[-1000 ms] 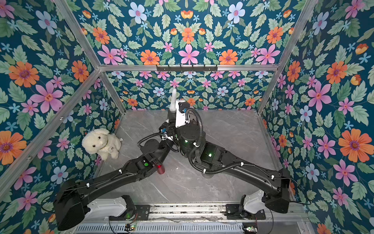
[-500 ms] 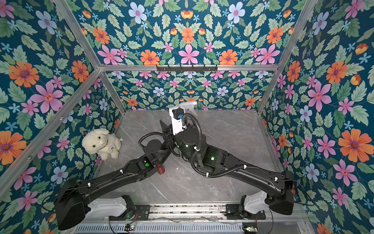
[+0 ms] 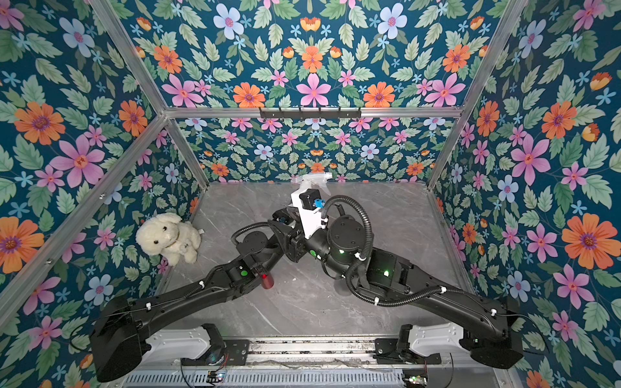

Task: Attach spray nozzles to spray bottles
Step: Screw the spray nozzle on the spray bottle.

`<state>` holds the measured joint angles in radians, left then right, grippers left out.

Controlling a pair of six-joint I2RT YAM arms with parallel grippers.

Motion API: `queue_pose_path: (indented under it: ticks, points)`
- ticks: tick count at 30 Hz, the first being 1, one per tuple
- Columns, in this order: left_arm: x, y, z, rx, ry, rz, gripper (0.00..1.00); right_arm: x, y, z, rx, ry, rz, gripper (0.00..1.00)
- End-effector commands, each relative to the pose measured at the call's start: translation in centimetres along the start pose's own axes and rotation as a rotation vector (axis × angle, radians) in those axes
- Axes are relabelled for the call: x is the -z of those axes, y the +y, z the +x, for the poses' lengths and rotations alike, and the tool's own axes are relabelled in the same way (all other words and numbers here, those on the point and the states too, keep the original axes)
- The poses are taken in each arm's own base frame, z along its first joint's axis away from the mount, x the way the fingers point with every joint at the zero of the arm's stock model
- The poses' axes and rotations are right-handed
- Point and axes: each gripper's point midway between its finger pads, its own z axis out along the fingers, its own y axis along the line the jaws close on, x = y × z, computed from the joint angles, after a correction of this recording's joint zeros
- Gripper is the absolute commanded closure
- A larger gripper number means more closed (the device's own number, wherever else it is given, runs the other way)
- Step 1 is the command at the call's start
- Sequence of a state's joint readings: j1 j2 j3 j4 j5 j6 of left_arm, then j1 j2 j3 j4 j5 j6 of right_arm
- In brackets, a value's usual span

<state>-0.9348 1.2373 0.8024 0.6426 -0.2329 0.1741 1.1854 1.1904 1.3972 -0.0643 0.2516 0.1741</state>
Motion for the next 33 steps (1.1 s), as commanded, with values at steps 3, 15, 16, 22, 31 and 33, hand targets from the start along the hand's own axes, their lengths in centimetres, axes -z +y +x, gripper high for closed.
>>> queue_pose_path:
  ticks: [3, 15, 16, 22, 31, 33]
  points:
    - [0.4, 0.4, -1.4, 0.043, -0.057, 0.014, 1.00, 2.0, 1.8, -0.7, 0.009, 0.005, -0.123, 0.42]
    - [2.7, 0.6, -2.1, 0.114, -0.122, 0.155, 1.00, 6.3, -2.7, -1.9, 0.021, 0.092, -0.143, 0.47]
    - [3.0, 0.5, -2.3, 0.122, -0.132, 0.183, 1.00, 6.4, -3.4, -1.7, 0.000, 0.108, -0.167, 0.46]
    - [4.3, -0.1, -2.7, 0.187, -0.168, 0.322, 1.00, 5.8, -6.0, -1.9, -0.013, 0.111, -0.281, 0.45]
    - [5.7, -1.2, -3.1, 0.231, -0.177, 0.478, 1.00, 4.5, -10.9, -4.1, -0.058, 0.077, -0.243, 0.48]
    - [5.7, -1.6, -3.0, 0.229, -0.171, 0.501, 1.00, 3.6, -11.2, -4.0, -0.069, 0.093, -0.258, 0.48]
